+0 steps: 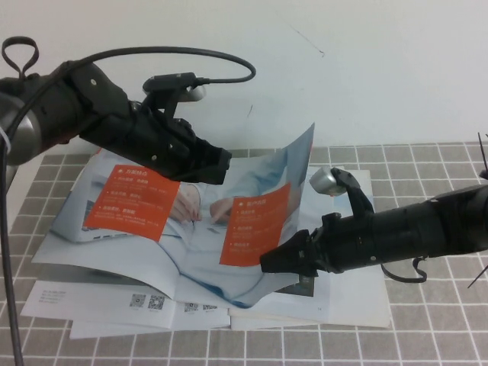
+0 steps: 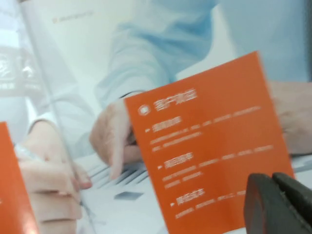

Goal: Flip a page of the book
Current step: Open the closed book

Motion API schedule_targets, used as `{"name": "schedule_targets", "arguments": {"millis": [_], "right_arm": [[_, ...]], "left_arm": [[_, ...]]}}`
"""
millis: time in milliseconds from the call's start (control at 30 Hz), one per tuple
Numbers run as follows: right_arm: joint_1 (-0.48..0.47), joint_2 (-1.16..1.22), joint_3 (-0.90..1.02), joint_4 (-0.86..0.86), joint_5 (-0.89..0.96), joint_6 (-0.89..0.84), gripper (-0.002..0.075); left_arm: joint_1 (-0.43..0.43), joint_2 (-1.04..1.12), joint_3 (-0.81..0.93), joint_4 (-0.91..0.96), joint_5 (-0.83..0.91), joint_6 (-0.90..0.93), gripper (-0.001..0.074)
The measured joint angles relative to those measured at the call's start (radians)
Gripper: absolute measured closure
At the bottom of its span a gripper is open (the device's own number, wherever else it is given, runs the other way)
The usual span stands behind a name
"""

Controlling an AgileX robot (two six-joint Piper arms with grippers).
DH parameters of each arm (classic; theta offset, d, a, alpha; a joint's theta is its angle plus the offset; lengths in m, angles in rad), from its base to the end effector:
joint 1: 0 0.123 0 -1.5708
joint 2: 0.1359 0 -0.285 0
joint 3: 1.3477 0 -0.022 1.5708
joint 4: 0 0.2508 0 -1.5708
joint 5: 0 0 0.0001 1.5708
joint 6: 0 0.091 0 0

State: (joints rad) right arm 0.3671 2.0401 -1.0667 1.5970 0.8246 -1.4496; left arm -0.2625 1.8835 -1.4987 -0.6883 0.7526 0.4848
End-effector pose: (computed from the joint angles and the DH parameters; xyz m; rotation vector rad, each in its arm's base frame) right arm 0.3290 0.1981 0.1303 -0.6333 2.3333 1.2385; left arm 0.3945 -0.1470 0.2619 0.4461 2.4548 -0.6933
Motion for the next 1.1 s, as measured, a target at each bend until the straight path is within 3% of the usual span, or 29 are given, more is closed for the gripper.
{"name": "schedule_targets", "arguments": {"millis": [233,633,800,1100], "right_arm": [[0.0,0.0,-0.042,-0.022,0.036,-0.002,0.032],[0.0,0.0,-0.245,-0.064,0.131,0.067,0.0293],[0.0,0.001,-0.311,-0.067,0.15,0.069,0.0228],[0.048,0.002,-0.414,-0.075,0.193,0.052,0.0211]], "left_arm": [[0.009,-0.002,-0.006,0.033,0.048,0.004,0.0738],[0.149,-0.002,-0.006,0.028,0.073,0.0,0.0738],[0.157,0.0,-0.006,0.005,0.077,0.003,0.0738],[0.157,0.006,-0.006,-0.007,0.072,0.02,0.0738]]}}
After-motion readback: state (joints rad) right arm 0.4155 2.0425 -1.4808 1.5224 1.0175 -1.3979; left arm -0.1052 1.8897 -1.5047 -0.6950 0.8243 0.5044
